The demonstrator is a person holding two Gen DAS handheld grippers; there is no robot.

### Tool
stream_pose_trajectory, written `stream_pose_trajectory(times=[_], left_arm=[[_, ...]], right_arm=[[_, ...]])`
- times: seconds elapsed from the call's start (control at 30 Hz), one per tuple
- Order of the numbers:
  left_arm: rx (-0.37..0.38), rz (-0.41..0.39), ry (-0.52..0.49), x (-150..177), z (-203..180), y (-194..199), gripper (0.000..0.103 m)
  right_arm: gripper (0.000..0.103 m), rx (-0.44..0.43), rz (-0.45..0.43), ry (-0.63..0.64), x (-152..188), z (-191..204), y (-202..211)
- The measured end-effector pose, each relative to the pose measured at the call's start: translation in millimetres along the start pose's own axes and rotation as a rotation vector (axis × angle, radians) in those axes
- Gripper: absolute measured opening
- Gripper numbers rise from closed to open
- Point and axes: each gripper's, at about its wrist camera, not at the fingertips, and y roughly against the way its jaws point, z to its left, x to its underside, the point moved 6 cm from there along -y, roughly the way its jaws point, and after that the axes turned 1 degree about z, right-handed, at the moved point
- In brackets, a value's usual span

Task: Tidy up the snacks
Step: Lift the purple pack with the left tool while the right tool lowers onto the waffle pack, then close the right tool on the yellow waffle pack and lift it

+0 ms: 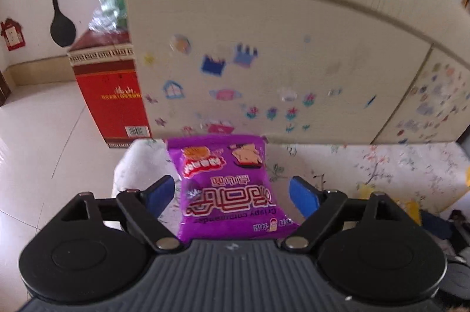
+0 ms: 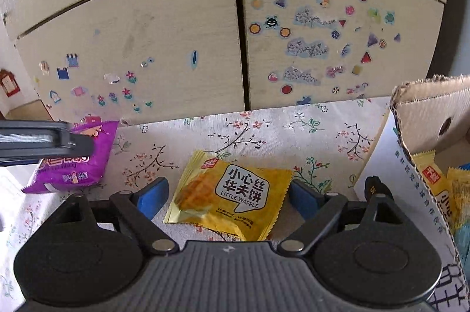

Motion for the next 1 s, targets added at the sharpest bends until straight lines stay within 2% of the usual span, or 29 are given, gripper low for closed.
stream_pose_trajectory(times=[0.07, 0.13, 0.2, 0.27, 0.43, 0.63, 1.0], left_arm=[[-0.010, 0.011, -0.017, 2.5, -2.7, -10.7, 0.085], [-0.022, 0.016, -0.042, 6.6, -5.4, -20.9, 0.083], [-0.032, -0.017, -0.064, 9.3, -7.3, -22.8, 0.075], [-0.022, -0.029, -0.069, 11.1, -9.9, -20.3, 0.068], [-0.012, -0.031, -0.097, 23.1, -15.6, -5.4, 0.065], [0.017, -0.002, -0.118, 43.5, -17.7, 23.6, 0.065], [0.053, 0.005, -0.135, 77.2, -19.8, 81.8, 0.065]], right_arm=[[0.084, 0.009, -0.006, 0.015, 0.1, -0.5, -0.8], [0.082, 0.003, -0.012, 0.010, 0.2, -2.9, 0.1], [0.076, -0.010, -0.023, -0.003, -0.2, -5.7, 1.6], [0.060, -0.055, -0.021, -0.028, -1.6, -8.2, 2.2], [0.050, -0.100, -0.011, -0.083, -0.6, -13.8, 9.5], [0.045, -0.112, 0.015, -0.119, 7.2, -16.3, 32.7], [0.037, -0.104, 0.059, -0.050, 28.5, -9.9, 93.3]])
